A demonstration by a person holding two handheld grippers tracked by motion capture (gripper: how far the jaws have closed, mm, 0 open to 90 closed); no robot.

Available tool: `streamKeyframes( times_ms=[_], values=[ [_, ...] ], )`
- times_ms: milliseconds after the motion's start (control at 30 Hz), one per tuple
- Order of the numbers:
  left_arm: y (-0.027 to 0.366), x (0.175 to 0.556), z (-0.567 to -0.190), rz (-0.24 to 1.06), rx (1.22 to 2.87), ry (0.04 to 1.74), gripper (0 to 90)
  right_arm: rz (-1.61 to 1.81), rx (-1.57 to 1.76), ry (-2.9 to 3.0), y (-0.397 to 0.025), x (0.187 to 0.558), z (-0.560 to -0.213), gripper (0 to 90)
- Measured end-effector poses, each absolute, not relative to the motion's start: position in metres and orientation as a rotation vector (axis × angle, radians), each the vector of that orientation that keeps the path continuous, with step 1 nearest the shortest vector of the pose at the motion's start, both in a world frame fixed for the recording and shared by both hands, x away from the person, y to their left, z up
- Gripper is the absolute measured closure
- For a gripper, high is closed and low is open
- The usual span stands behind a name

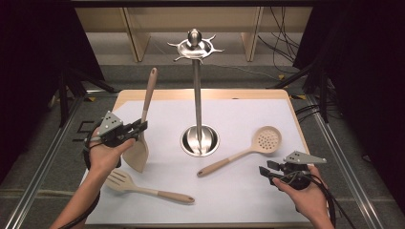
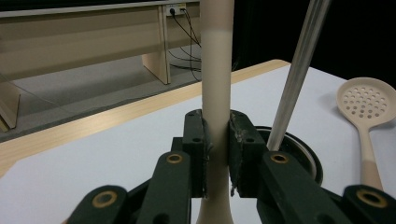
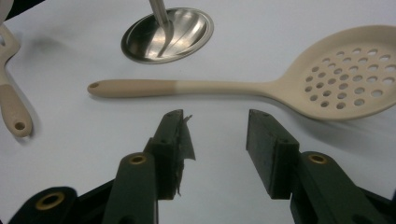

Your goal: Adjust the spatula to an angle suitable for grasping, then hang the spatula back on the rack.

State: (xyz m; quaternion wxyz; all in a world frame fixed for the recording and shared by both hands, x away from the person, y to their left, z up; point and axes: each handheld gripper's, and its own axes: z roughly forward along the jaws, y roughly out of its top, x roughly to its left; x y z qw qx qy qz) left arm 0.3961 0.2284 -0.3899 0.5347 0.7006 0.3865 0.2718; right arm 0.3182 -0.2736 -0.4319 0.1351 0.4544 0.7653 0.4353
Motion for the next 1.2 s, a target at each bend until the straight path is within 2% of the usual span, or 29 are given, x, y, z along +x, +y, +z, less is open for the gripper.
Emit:
streamKeyframes(
  times_ms=[600, 1200],
  values=[
    [0.226, 0.391, -0.382, 0.657, 1.703, 0.897, 78.1, 1.251, 1.325, 2.222, -0.276, 0.316, -0.429, 57.8],
    [0.210, 0.377, -0.366, 0.664, 1.612, 0.767, 78.1, 1.263, 1.310, 2.215, -0.275, 0.315, -0.430, 57.8]
  ],
)
